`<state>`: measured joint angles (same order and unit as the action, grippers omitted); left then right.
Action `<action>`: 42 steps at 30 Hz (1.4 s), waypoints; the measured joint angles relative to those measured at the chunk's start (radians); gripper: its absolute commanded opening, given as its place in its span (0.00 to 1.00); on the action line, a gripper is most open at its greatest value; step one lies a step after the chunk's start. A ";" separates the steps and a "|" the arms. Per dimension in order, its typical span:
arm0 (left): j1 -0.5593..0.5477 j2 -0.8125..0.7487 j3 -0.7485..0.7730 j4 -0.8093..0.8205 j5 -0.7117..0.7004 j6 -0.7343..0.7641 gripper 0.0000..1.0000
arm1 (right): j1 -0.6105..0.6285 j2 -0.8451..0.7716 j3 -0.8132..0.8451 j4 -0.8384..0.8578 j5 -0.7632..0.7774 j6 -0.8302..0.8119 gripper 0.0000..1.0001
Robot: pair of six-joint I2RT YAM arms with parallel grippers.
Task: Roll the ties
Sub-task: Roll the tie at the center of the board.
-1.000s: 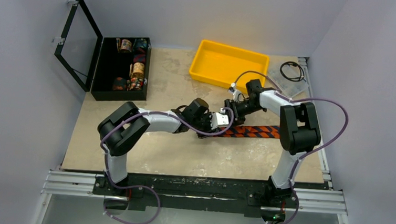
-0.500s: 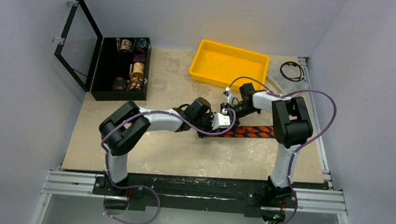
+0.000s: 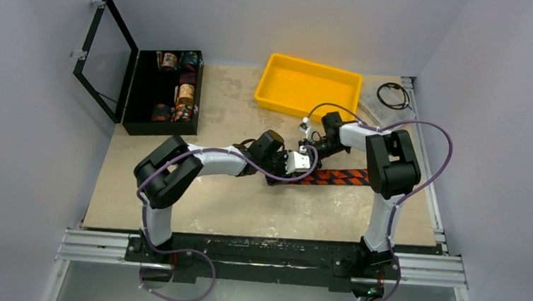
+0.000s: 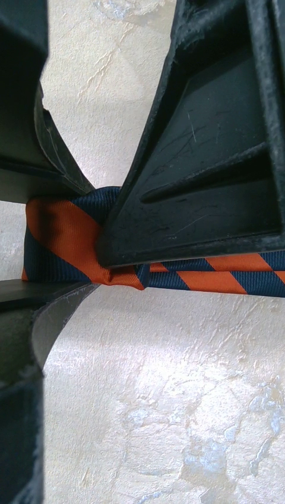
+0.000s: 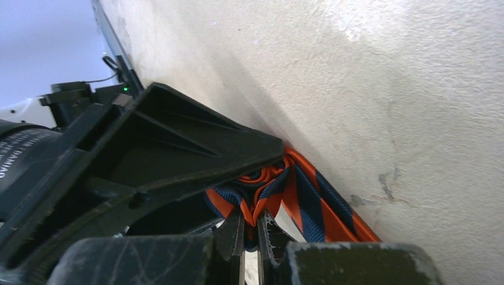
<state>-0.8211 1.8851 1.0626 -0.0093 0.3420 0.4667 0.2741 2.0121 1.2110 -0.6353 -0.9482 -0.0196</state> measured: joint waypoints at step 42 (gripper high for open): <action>0.029 0.156 -0.288 0.942 0.180 -0.344 0.12 | 0.058 0.012 0.071 -0.120 0.309 0.002 0.22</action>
<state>-0.7921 2.0411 0.7742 0.9325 0.5224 0.1223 0.3325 2.0239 1.2819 -0.7555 -0.6395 -0.0177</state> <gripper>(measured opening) 0.419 0.133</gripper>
